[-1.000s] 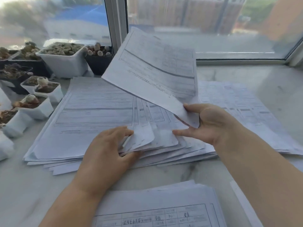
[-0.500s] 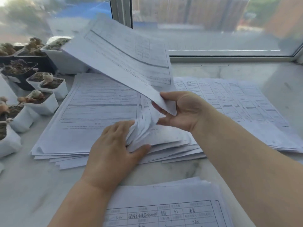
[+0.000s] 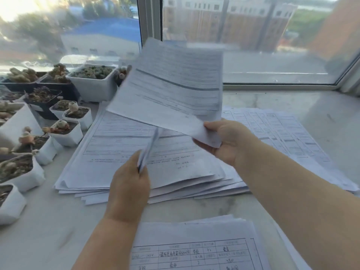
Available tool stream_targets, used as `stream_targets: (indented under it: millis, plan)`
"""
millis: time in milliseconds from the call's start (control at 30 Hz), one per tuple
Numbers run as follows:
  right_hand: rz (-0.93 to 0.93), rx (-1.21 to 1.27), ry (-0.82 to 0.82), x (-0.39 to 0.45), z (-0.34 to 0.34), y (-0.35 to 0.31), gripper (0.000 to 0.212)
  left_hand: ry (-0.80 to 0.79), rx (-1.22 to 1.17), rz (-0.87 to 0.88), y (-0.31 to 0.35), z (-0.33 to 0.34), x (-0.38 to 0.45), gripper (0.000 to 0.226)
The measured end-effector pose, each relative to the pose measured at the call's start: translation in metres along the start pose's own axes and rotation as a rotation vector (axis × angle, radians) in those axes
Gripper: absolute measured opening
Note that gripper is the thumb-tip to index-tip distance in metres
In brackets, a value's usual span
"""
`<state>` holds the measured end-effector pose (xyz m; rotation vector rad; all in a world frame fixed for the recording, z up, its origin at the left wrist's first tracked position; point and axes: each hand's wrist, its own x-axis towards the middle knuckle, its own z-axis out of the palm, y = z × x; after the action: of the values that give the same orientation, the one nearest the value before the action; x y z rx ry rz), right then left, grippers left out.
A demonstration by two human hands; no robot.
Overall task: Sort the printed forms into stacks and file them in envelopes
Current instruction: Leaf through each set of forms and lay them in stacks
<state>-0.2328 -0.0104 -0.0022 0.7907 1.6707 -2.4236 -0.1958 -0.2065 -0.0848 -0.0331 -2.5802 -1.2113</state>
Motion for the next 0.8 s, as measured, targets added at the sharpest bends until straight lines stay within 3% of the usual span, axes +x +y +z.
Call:
stream_targets:
  millis: [100, 200, 300, 433, 567, 700, 800]
  plan:
    - [-0.227, -0.263, 0.196, -0.006, -0.041, -0.022, 0.027, 0.238, -0.288, -0.274, -0.003, -0.004, 0.006, 0.023]
    - [-0.389, -0.559, 0.351, -0.014, -0.074, -0.042, 0.028, 0.343, -0.439, -0.347, -0.002, -0.007, 0.006, 0.028]
    - [-0.265, -0.592, 0.227, -0.016, -0.076, -0.044, 0.022, 0.381, -0.345, -0.203, 0.008, -0.009, 0.001, 0.032]
    - [-0.1, -0.611, 0.042, -0.009, -0.035, -0.011, 0.024, 0.405, -0.292, -0.04, 0.011, -0.008, -0.002, 0.018]
    - [0.007, -0.625, -0.062, 0.008, 0.003, 0.033, 0.02, 0.269, -0.256, -0.011, 0.003, -0.001, 0.0, 0.019]
    - [0.078, -0.728, -0.099, 0.02, 0.005, 0.046, 0.02, -0.116, -0.242, 0.053, -0.003, 0.003, -0.001, 0.034]
    - [-0.097, -0.874, -0.022, 0.026, -0.009, 0.03, 0.023, -0.251, -0.085, 0.142, -0.009, 0.005, 0.0, 0.055]
